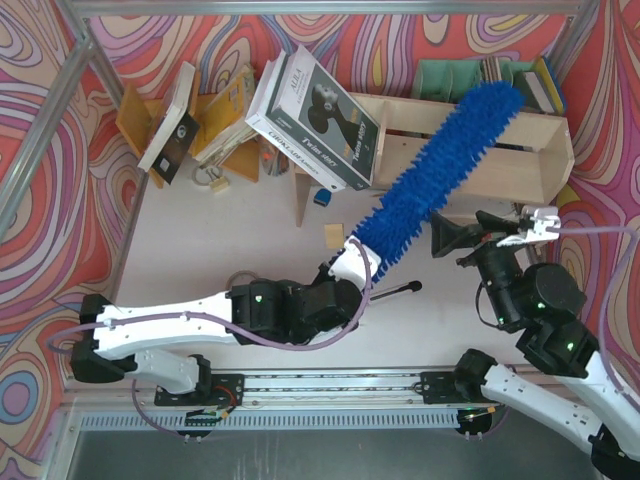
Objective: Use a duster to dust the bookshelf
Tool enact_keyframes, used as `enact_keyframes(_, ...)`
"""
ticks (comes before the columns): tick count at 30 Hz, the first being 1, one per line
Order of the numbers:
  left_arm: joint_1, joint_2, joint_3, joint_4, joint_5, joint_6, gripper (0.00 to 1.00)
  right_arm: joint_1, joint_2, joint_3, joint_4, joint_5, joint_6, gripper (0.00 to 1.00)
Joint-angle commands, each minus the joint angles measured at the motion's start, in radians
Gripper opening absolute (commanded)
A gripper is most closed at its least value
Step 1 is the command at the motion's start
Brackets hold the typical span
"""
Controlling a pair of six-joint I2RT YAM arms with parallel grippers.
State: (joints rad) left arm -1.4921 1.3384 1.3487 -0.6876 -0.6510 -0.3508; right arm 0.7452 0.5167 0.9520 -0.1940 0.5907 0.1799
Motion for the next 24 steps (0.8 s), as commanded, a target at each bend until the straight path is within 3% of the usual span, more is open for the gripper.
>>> enact_keyframes(1, 0.036, 0.038, 0.14, 0.007, -0.162, -0.056, 0.0, 0.0, -0.042, -0.129, 0.218, -0.129, -0.187, 0.95)
enact_keyframes(12, 0.154, 0.217, 0.467, -0.216, -0.303, -0.204, 0.0, -0.001, 0.038, -0.382, 0.379, -0.059, -0.06, 0.97)
enact_keyframes(17, 0.189, 0.294, 0.618, -0.44, -0.307, -0.338, 0.0, 0.0, 0.037, -0.49, 0.472, -0.036, -0.072, 0.99)
enact_keyframes(24, 0.228, 0.352, 0.705, -0.688, -0.244, -0.492, 0.0, 0.0, 0.002, -0.549, 0.537, -0.129, -0.072, 0.99)
